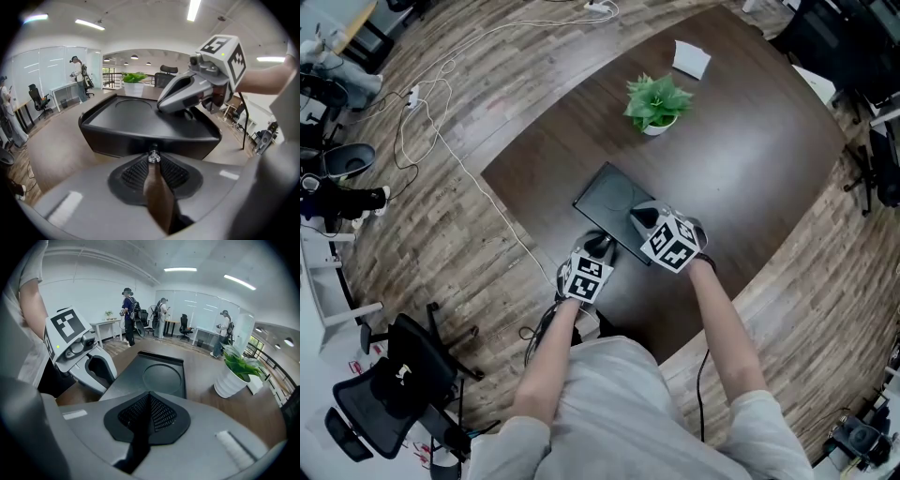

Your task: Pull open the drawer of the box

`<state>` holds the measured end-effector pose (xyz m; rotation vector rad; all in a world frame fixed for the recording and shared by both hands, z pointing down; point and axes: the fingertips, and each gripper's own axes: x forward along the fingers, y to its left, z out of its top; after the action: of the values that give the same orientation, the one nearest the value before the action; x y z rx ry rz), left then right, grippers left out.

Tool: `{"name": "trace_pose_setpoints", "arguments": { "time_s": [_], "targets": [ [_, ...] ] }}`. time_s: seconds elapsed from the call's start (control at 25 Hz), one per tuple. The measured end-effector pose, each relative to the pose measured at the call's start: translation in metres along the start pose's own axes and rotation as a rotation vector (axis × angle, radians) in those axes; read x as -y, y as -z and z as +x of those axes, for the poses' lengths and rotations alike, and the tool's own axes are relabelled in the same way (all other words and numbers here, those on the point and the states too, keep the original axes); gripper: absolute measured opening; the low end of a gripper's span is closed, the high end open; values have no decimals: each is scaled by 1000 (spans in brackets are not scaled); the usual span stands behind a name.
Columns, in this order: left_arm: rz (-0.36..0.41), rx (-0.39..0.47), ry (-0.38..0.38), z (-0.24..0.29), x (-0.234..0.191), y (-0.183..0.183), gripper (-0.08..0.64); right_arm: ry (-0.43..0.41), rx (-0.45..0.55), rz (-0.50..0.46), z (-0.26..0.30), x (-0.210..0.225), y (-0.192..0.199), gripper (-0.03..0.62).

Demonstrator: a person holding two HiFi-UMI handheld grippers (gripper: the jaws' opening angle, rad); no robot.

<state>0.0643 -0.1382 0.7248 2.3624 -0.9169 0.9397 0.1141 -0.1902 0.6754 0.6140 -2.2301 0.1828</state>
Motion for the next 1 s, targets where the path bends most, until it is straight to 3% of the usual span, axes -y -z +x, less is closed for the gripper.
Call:
{"name": "trace_pose_setpoints", "arguments": {
  "time_s": [0.28,1.0],
  "targets": [
    [12,11,1,-1,1,-1,132,40,21,38,-2,-1,1,-2],
    [-1,12,9,-12,1,11,132,33,18,62,-1,1,2,-2]
  ]
}}
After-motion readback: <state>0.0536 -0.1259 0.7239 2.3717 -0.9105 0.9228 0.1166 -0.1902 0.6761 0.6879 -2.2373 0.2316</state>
